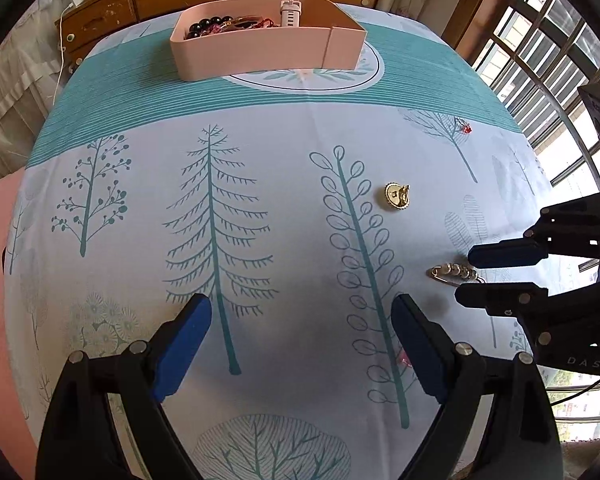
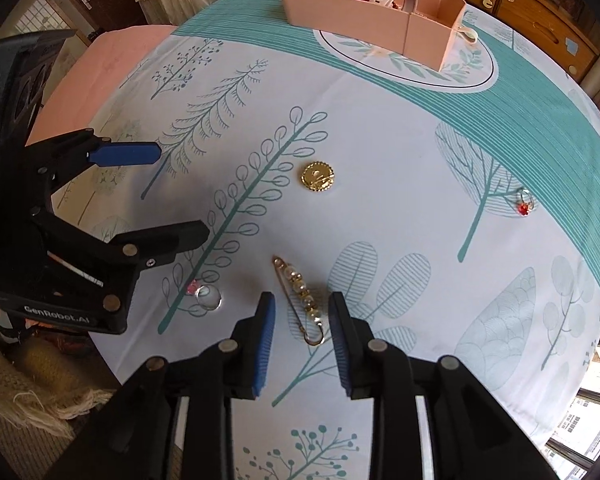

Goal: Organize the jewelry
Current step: 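Move the right tool to the pearl safety pin and grasp it, then lift the safety pin with the right tool while the left tool grasps the gold round brooch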

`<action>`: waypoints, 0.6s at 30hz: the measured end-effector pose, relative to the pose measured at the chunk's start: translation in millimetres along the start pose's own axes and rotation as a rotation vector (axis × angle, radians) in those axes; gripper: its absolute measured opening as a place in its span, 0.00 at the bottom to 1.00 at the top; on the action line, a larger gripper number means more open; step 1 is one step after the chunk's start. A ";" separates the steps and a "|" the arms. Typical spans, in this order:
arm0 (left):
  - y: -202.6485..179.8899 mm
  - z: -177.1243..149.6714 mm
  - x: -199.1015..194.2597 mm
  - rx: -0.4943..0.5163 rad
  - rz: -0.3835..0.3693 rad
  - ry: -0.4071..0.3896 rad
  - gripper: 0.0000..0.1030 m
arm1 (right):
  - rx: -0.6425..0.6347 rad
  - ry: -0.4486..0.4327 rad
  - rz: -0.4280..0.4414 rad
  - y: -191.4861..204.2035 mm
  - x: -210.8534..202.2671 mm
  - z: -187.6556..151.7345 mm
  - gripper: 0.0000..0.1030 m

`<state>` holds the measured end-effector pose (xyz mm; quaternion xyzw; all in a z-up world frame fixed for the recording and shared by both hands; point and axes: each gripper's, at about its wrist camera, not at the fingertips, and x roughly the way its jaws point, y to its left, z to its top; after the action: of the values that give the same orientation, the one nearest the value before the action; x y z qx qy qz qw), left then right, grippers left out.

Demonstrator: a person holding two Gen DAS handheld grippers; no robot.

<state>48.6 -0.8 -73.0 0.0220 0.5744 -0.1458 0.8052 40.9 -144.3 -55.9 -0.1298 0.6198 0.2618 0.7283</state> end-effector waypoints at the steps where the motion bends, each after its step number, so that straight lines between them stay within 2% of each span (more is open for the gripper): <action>1: 0.3 1.0 0.5 -0.001 -0.001 -0.002 0.87 | -0.006 0.002 -0.005 1.2 0.6 0.2 0.27; 10: 3.0 -1.7 -3.3 0.002 -0.002 -0.013 0.87 | -0.120 0.023 -0.138 26.8 8.1 3.4 0.26; 12: 2.5 -1.3 -3.4 0.002 0.000 -0.014 0.87 | -0.123 0.022 -0.140 33.6 10.8 5.5 0.14; 15: 2.1 -1.6 -3.9 0.003 0.002 -0.015 0.87 | -0.117 0.018 -0.145 38.9 12.5 6.4 0.07; 18: 0.6 -1.1 -5.1 0.007 0.009 -0.017 0.87 | -0.103 0.006 -0.151 40.2 12.6 5.3 0.07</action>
<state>46.2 1.1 -68.8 0.0263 0.5667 -0.1444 0.8107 24.7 -105.5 -61.6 -0.2141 0.5964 0.2374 0.7363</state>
